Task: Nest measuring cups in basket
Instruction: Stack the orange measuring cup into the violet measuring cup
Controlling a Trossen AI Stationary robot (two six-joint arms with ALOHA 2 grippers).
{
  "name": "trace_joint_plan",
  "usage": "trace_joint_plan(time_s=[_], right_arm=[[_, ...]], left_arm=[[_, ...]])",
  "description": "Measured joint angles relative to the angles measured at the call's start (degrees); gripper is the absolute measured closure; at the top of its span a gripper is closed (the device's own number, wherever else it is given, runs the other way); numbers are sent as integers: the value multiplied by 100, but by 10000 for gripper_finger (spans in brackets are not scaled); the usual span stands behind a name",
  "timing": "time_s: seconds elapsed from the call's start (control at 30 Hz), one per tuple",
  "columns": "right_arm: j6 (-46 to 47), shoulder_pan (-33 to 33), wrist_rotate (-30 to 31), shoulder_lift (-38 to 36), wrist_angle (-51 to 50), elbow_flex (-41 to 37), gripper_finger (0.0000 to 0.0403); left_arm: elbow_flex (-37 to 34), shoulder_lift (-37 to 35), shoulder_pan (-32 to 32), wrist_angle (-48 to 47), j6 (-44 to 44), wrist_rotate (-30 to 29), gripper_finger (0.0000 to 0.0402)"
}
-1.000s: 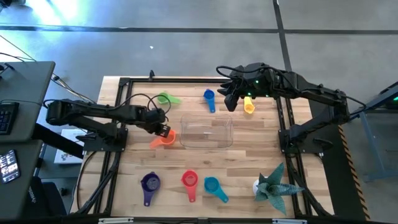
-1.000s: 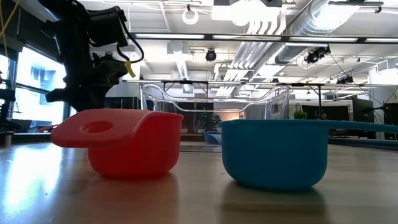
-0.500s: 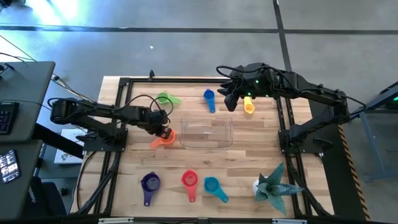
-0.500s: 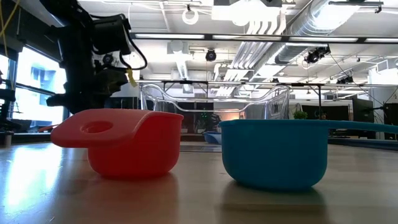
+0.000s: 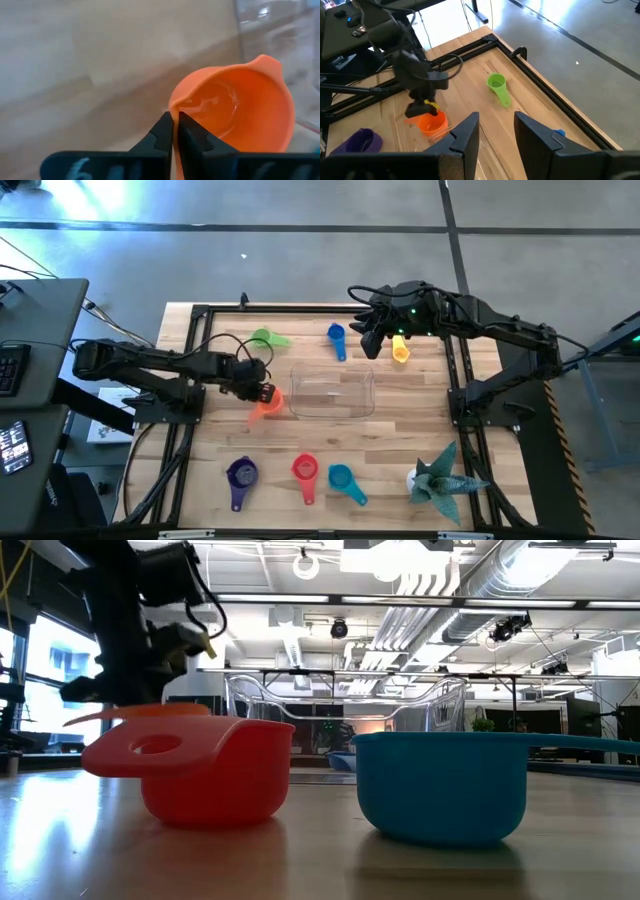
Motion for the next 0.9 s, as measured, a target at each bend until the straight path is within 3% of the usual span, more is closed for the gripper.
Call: trace_joint_plan(time_s=[0.43,0.67,0.9], right_arm=[[-2,0,1,1,-5,0,289],[-2,0,2,1,-85,0,289],[9,0,3,1,-196,0,289]], left_arm=[[136,-1219,-1692,-172,-2424,-44,399],[1253,-1265,-2531,-1551,-3078,-327,400],[2209,-864,-3296,-2699,-4026,-761,400]])
